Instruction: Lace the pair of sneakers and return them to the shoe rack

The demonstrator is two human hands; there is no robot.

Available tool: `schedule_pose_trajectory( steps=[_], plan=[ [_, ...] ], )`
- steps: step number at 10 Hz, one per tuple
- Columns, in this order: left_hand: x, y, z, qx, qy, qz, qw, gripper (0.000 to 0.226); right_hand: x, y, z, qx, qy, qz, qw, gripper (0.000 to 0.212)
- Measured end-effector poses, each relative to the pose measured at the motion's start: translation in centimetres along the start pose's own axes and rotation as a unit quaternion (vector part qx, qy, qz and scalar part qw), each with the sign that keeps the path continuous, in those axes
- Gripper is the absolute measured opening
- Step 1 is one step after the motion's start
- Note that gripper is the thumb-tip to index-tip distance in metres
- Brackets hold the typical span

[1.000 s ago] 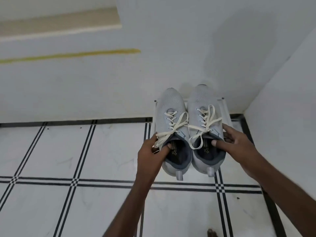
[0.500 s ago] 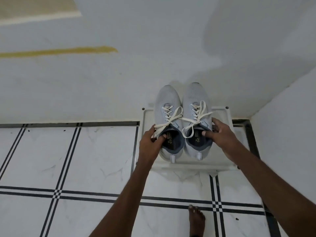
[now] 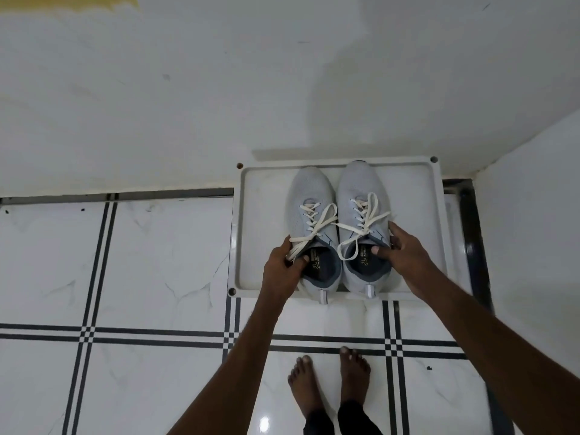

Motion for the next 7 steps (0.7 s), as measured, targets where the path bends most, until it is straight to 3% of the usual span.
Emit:
schedule_pose_trajectory(
  steps=[3,4,5,7],
  plan=[
    [-1.2,0.7,-1.1,-0.034,-0.005,0.039,0.999,0.061,0.6,-1.1,1.8,0.057,-0.028,0.006,0.998,0.07],
    [-0.1,1.5,-2.3,-0.034,0.01,0.021,0.999,0.06,1.8,-1.5,3.8,0.106,-0.026,-0.028,0.994,0.077],
    [1.2,3.5,-4.7,-0.043,0.023,-0.027,0.998,0.06,4.1,-2.0,7.0,0.184,0.032,-0.079,0.979,0.069],
    [3.7,11.2,-14.7,-0.09,-0.101,-0.103,0.985,0.045,9.7,-2.2,16.8,0.189,0.133,-0.071,0.97,0.076]
  ],
)
Point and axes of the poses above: each hand's wrist, its own x-axis away from the middle knuckle, its own y-axis out of the back of the hand, z = x × y, the point moved 1 cm from there along -x, towards the middle knuckle, and after that the axes turned 13 degrees about -x, right-handed, at the moved point
